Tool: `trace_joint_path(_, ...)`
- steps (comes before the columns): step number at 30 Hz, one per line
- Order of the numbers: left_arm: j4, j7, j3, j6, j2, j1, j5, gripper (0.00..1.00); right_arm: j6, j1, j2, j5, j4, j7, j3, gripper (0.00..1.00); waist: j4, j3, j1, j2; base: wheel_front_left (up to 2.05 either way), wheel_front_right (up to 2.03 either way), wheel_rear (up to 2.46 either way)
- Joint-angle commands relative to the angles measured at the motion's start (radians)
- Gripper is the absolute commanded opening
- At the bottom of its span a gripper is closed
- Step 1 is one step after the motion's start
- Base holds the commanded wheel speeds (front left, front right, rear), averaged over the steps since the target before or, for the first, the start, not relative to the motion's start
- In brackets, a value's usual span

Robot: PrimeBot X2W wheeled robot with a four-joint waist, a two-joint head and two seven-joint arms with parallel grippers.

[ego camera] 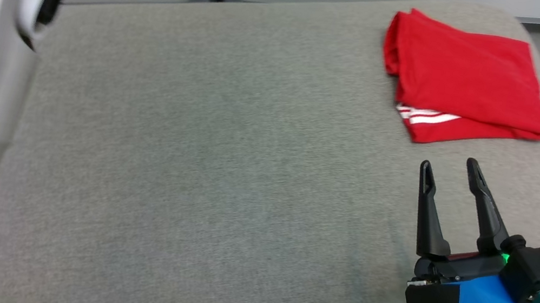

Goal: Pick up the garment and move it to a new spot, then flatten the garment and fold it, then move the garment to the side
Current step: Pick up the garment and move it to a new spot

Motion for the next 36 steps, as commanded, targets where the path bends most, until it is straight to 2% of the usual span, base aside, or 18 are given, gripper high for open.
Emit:
trace_joint_path(1,-0.009,0.005,-0.015,-0.001,-0.005,0.027,-0.003,0.0,0.0,0.008,0.002,0.012,-0.001,-0.005,0.005,1.0,-0.034,-0.03,0.0002,0.0001,0.0,0.0,0.0)
trace_joint_path(5,-0.031,0.025,-0.087,-0.001,-0.024,0.106,-0.022,0.0,0.0,0.017,0.002,0.037,-0.004,-0.005,0.016,1.0,-0.058,-0.041,0.0002,0.0001,0.0,0.0,0.0)
trace_joint_path(10,0.001,0.019,-0.132,0.004,-0.044,0.236,-0.048,0.0,0.0,0.017,0.002,0.058,-0.005,-0.005,0.024,1.0,-0.06,-0.042,0.0002,0.0001,0.0,0.0,0.0)
trace_joint_path(15,0.059,-0.017,-0.147,0.019,-0.072,0.375,-0.078,0.0,0.0,0.013,0.001,0.075,0.001,-0.005,0.037,1.0,-0.057,-0.039,0.0002,0.0001,0.0,0.0,0.0)
trace_joint_path(24,0.192,-0.056,-0.232,0.009,-0.133,0.548,-0.069,0.0,0.0,0.013,0.001,0.076,0.011,-0.005,0.031,1.0,-0.033,-0.032,0.0002,0.0001,0.0,0.0,0.0)
trace_joint_path(25,0.205,-0.06,-0.242,0.008,-0.139,0.558,-0.066,0.04,0.0,0.013,0.001,0.076,0.013,-0.005,0.034,1.0,-0.031,-0.033,0.0002,0.0001,0.0,0.0,0.0)
trace_joint_path(26,0.216,-0.064,-0.249,0.009,-0.146,0.565,-0.061,0.32,0.0,0.014,0.001,0.074,0.015,-0.005,0.035,1.0,-0.03,-0.035,0.0002,0.0001,0.0,0.0,0.0)
trace_joint_path(27,0.224,-0.064,-0.25,0.01,-0.154,0.572,-0.066,1.0,0.0,0.015,0.001,0.073,0.016,-0.005,0.036,1.0,-0.029,-0.037,0.0002,0.0001,0.0,0.0,0.0)
trace_joint_path(31,0.202,-0.071,-0.229,0.022,-0.174,0.589,-0.064,1.0,0.0,0.028,0.001,0.066,0.024,-0.005,0.031,1.0,-0.017,-0.055,0.0002,0.0001,0.0,0.0,0.0)
trace_joint_path(36,0.042,-0.07,-0.143,0.052,-0.166,0.631,-0.048,1.0,0.0,0.049,0.001,0.058,0.041,-0.005,0.02,1.0,0.019,-0.085,0.0002,0.0001,0.0,0.0,0.0)
